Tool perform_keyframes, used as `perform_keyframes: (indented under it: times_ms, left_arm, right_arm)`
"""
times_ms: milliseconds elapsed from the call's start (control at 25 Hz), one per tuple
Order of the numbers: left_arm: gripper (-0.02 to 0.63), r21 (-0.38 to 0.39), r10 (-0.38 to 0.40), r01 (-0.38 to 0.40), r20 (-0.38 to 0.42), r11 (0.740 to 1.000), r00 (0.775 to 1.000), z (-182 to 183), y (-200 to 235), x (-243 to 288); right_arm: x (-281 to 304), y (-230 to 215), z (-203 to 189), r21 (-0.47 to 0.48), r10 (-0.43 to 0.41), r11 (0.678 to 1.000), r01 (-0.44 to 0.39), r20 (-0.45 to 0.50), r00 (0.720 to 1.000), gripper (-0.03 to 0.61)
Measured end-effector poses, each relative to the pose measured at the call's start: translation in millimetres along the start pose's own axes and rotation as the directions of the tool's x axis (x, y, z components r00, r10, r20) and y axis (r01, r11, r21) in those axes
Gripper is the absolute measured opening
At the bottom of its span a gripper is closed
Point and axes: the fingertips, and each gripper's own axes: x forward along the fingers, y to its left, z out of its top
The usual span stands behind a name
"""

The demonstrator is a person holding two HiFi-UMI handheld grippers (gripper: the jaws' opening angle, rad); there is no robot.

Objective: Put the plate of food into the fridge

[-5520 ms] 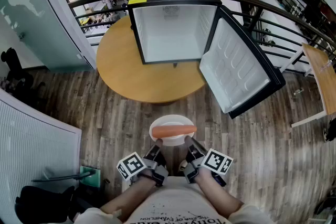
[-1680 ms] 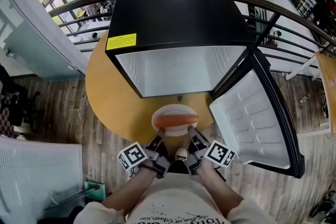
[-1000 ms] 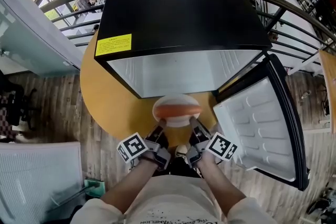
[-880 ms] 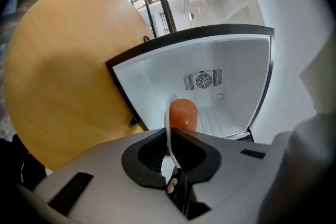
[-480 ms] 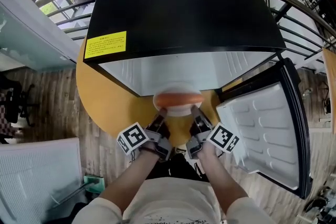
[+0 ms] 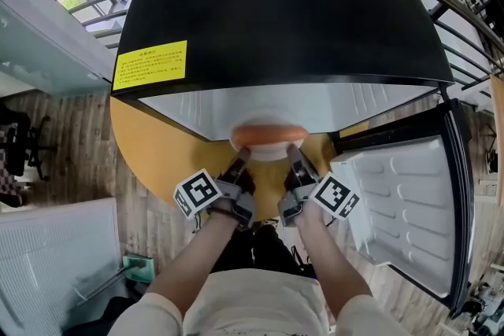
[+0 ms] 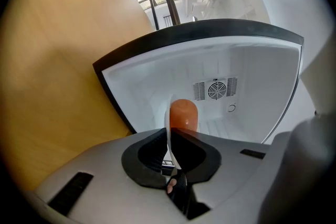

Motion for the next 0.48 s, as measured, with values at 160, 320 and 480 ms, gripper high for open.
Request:
perform_keyframes:
  times_ms: [160,320,480]
  left_arm:
    - [0.038,-0.007,0.006,-0.006,0.015,1.0,1.0,7.1,4.8,12.4]
    - [0.038,-0.016,0.009,-0.009,0.025,1.0,1.0,12.1,8.6,24.5]
    - [0.038,-0.024,0.014,-0.013,0.034,1.0,0.999,18.3,13.0,34.7]
  right_arm:
    - [12.7,-7.3,4.9,0.013,-0.008,1.0,0.008,0.014,1.0,0.049]
    - [23.4,-13.8,11.0,0.022,-0.015,1.0,0.014,0.028,0.999,0.048]
    - [33.9,-19.4,14.7,0.025,-0.021,0.999,0.02,0.034,0.999,0.048]
